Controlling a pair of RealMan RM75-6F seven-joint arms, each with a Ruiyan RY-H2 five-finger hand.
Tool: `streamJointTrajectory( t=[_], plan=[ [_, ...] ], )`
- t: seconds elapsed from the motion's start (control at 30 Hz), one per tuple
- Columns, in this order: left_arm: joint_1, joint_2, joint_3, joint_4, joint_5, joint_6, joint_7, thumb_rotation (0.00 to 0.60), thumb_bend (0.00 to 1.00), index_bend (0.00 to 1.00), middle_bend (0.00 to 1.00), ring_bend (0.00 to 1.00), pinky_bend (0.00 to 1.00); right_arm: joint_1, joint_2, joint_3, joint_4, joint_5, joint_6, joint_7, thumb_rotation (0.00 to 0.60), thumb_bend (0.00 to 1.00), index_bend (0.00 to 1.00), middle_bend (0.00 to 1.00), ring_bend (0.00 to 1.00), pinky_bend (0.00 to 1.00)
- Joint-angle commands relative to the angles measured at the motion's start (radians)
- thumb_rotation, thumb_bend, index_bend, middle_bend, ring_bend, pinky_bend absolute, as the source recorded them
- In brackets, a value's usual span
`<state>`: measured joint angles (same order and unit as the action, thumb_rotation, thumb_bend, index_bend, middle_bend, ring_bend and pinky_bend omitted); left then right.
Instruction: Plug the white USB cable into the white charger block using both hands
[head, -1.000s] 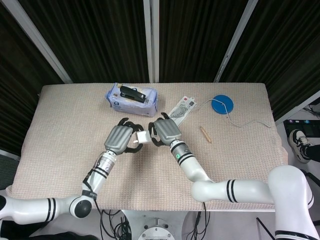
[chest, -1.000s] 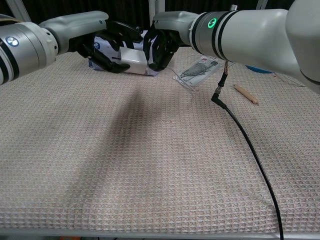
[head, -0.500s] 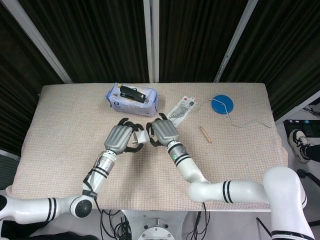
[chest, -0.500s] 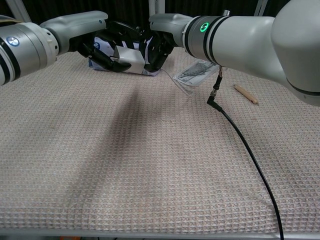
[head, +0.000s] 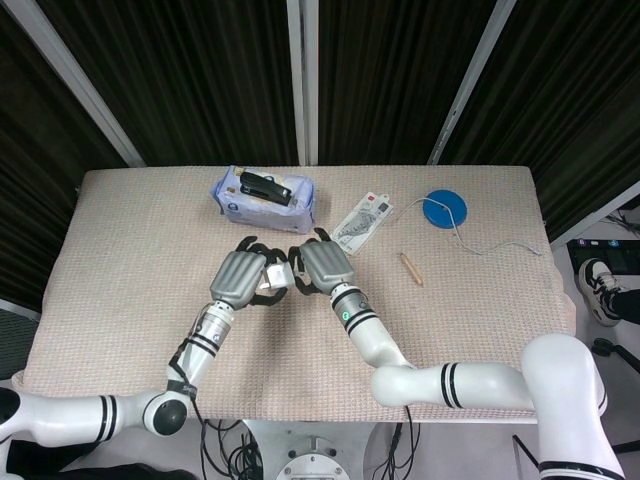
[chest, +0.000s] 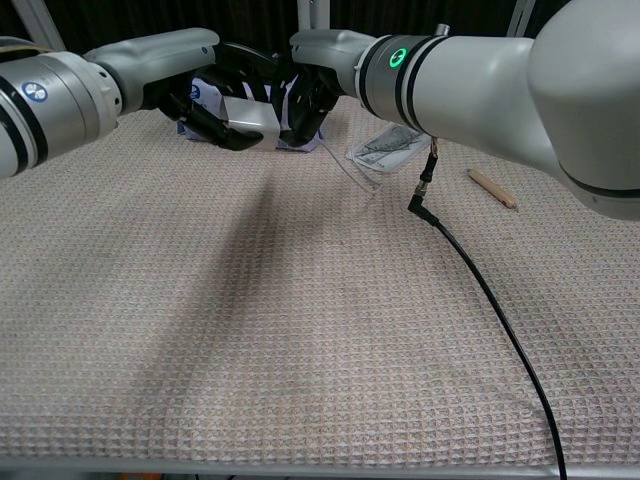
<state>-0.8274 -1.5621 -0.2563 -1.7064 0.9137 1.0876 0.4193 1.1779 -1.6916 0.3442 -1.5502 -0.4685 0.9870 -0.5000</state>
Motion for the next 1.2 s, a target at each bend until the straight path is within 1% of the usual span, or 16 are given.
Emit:
streamJointTrajectory(
  t=[0.03,0.1,0.17,0.2,0.27,0.3,0.33,0.4,0.5,0.67,0.73,0.8,0.93,1.07,1.1,1.2],
  plan=[
    [0.001,0.000,0.001,0.004,-0.001,-0.002,-0.003,0.496,0.38,0.50,0.44,0.23,0.12,-0.001,0.002,-0.004,0.000,0.001,-0.002,-0.005,0.600,0.33,0.58,0.56,0.26,0.06],
    [0.002,0.000,0.002,0.009,0.001,-0.003,-0.010,0.495,0.38,0.50,0.44,0.23,0.12,-0.004,0.008,-0.008,-0.005,0.004,-0.010,-0.007,0.600,0.32,0.50,0.53,0.26,0.06],
    [0.006,-0.002,0.003,0.020,0.007,-0.003,-0.023,0.494,0.38,0.50,0.44,0.23,0.12,-0.008,0.016,-0.012,-0.010,0.005,-0.017,-0.008,0.600,0.27,0.33,0.45,0.22,0.06],
    [0.009,-0.002,0.005,0.028,0.011,-0.003,-0.031,0.496,0.38,0.50,0.44,0.23,0.12,-0.011,0.021,-0.014,-0.015,0.006,-0.021,-0.007,0.600,0.21,0.21,0.39,0.19,0.06],
    [0.013,-0.004,0.007,0.039,0.015,-0.006,-0.044,0.498,0.38,0.50,0.44,0.23,0.12,-0.016,0.029,-0.015,-0.021,0.004,-0.024,-0.002,0.600,0.13,0.08,0.30,0.13,0.04],
    [0.016,-0.006,0.009,0.048,0.018,-0.008,-0.056,0.501,0.38,0.50,0.44,0.23,0.12,-0.021,0.033,-0.017,-0.025,0.000,-0.025,0.002,0.600,0.10,0.03,0.25,0.09,0.04],
    [0.019,-0.007,0.011,0.055,0.021,-0.010,-0.065,0.501,0.38,0.50,0.44,0.23,0.12,-0.024,0.038,-0.018,-0.029,-0.004,-0.025,0.004,0.600,0.09,0.02,0.23,0.07,0.03],
    [0.026,-0.012,0.017,0.076,0.034,-0.013,-0.087,0.498,0.38,0.50,0.44,0.23,0.12,-0.033,0.049,-0.025,-0.041,-0.015,-0.023,0.008,0.600,0.07,0.00,0.17,0.04,0.02],
    [0.040,-0.026,0.031,0.122,0.059,-0.018,-0.126,0.502,0.38,0.50,0.44,0.23,0.12,-0.052,0.078,-0.039,-0.069,-0.037,-0.009,0.008,0.600,0.07,0.00,0.14,0.02,0.01],
    [0.060,-0.057,0.070,0.241,0.127,-0.053,-0.215,0.575,0.37,0.49,0.42,0.21,0.08,-0.101,0.150,-0.070,-0.132,-0.079,0.028,0.010,0.600,0.07,0.00,0.13,0.02,0.01],
    [0.064,-0.065,0.091,0.292,0.132,-0.091,-0.238,0.590,0.37,0.43,0.38,0.16,0.05,-0.126,0.183,-0.086,-0.156,-0.097,0.043,0.013,0.600,0.07,0.00,0.13,0.02,0.01],
    [0.066,-0.070,0.098,0.325,0.130,-0.118,-0.254,0.594,0.36,0.32,0.29,0.09,0.03,-0.147,0.210,-0.098,-0.173,-0.110,0.050,0.021,0.600,0.07,0.00,0.13,0.02,0.01],
    [0.070,-0.086,0.106,0.382,0.121,-0.149,-0.257,0.598,0.33,0.22,0.20,0.04,0.01,-0.194,0.264,-0.118,-0.201,-0.146,0.054,0.053,0.600,0.07,0.00,0.13,0.02,0.01],
    [0.074,-0.047,0.114,0.358,0.088,-0.184,-0.222,0.599,0.30,0.12,0.12,0.00,0.00,-0.235,0.320,-0.146,-0.234,-0.202,0.073,0.060,0.600,0.07,0.00,0.13,0.02,0.00],
    [0.080,-0.034,0.111,0.343,0.086,-0.176,-0.220,0.599,0.29,0.10,0.11,0.00,0.00,-0.247,0.337,-0.151,-0.247,-0.218,0.083,0.065,0.600,0.07,0.00,0.13,0.02,0.00],
    [0.125,0.030,0.107,0.284,0.112,-0.107,-0.240,0.600,0.29,0.09,0.10,0.00,0.00,-0.312,0.414,-0.171,-0.301,-0.289,0.123,0.108,0.600,0.08,0.00,0.13,0.02,0.00]
  ],
)
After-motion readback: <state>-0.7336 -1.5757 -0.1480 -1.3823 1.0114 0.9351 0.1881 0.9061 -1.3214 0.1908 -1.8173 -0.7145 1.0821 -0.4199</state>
